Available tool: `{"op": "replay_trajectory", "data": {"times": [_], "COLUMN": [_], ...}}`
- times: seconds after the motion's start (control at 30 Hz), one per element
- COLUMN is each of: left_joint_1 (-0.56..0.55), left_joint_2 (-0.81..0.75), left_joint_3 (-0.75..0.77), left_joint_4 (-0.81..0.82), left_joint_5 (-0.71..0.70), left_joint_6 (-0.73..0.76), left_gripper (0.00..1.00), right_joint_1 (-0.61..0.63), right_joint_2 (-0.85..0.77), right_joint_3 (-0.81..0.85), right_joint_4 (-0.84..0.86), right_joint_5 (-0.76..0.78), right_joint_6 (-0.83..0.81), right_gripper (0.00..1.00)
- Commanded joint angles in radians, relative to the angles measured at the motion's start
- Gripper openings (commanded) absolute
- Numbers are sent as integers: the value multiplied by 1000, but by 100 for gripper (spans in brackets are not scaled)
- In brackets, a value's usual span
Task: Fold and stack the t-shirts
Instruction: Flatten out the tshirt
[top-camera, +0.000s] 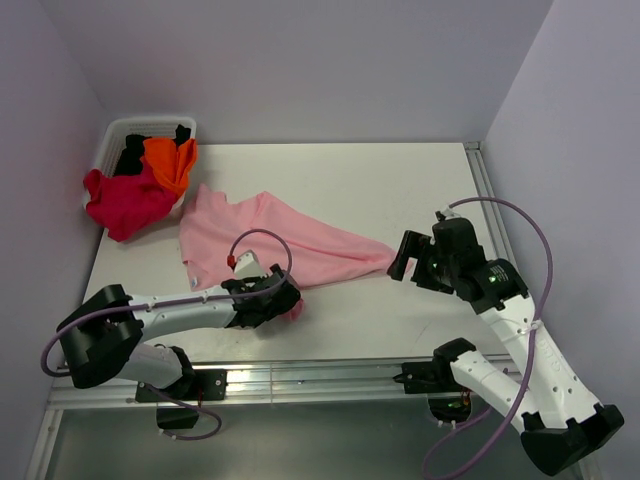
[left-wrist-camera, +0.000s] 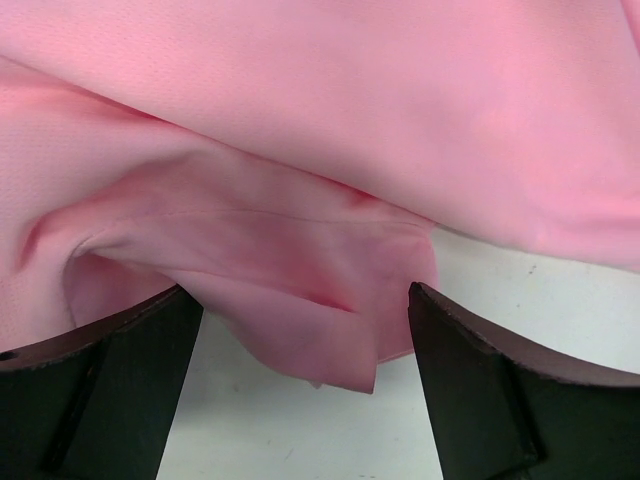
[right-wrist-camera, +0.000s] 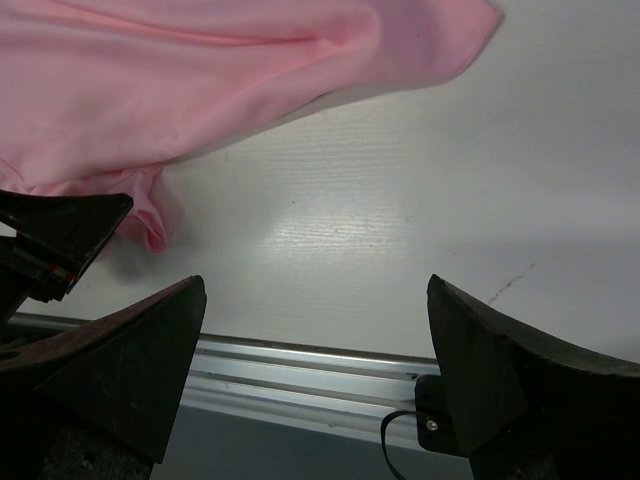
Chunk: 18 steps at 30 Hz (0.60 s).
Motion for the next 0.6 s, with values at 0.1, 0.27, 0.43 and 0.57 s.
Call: {"op": "replay_trajectory", "data": {"times": [0.1, 0.27, 0.43, 0.57], "left_joint_1": [-8, -24, -44, -57], "left_joint_2": [27, 20, 22, 24], "left_joint_3": [-63, -74, -49, -17], "left_joint_4": [17, -4, -44, -96], "left_joint_5": [74, 72, 52, 41], "left_joint_6": [-20, -39, -66, -80], "left_gripper": [88, 77, 55, 37], "right_joint_1": [6, 6, 6, 6], "right_joint_2": [-20, -16, -16, -16], "right_joint_3": [-10, -23, -32, -33], "right_joint_4": [-5, 9, 14, 21], "right_joint_5": [23, 20, 16, 13], "right_joint_6": [1, 1, 1, 0], "right_gripper": [98, 98, 98, 98]}}
